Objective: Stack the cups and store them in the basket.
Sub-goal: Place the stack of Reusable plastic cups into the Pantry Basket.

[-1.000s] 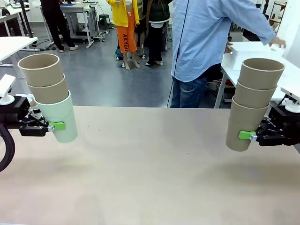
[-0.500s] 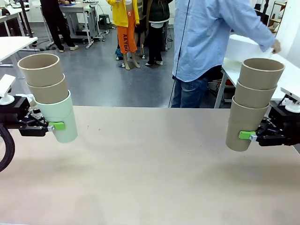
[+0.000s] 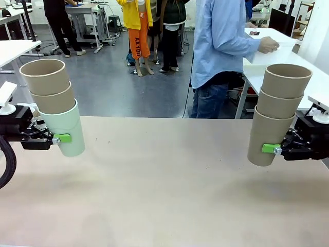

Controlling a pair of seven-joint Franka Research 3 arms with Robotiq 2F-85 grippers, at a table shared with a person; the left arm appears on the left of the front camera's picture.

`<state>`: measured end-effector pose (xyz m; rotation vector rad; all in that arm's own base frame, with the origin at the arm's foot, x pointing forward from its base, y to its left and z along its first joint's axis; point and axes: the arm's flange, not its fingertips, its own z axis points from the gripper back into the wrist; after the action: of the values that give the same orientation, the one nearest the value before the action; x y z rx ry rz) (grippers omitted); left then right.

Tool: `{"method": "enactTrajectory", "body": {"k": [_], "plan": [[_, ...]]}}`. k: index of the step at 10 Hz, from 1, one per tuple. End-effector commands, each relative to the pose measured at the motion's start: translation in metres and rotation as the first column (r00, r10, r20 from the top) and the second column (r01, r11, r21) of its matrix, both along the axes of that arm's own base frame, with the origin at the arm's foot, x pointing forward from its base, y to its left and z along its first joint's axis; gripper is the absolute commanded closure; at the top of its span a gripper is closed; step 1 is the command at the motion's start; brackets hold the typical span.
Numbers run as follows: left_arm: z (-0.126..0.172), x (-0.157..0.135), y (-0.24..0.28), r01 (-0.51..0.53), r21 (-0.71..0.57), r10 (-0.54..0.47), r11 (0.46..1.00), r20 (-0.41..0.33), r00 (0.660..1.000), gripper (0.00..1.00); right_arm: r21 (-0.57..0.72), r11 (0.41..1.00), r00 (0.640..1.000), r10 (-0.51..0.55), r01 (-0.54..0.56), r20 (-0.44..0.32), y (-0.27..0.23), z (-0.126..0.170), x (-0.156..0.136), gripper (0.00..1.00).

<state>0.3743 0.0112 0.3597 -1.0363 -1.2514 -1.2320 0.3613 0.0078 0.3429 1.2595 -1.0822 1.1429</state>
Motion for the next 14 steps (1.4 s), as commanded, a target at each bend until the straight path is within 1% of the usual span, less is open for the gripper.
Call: {"method": "enactTrajectory", "body": {"k": [1, 14], "plan": [[0.0045, 0.0009, -0.0019, -0.007, -0.017, 0.007, 1.000, -0.001, 1.000, 0.14, -0.002, 1.000, 1.000, 0.001, -0.001, -0.001, 0.0012, 0.0047, 0.0002, 0.17], [0.0045, 0.0009, -0.0019, -0.007, -0.017, 0.007, 1.000, -0.001, 1.000, 0.14, -0.002, 1.000, 1.000, 0.001, -0.001, -0.001, 0.0012, 0.0047, 0.0002, 0.17]]}}
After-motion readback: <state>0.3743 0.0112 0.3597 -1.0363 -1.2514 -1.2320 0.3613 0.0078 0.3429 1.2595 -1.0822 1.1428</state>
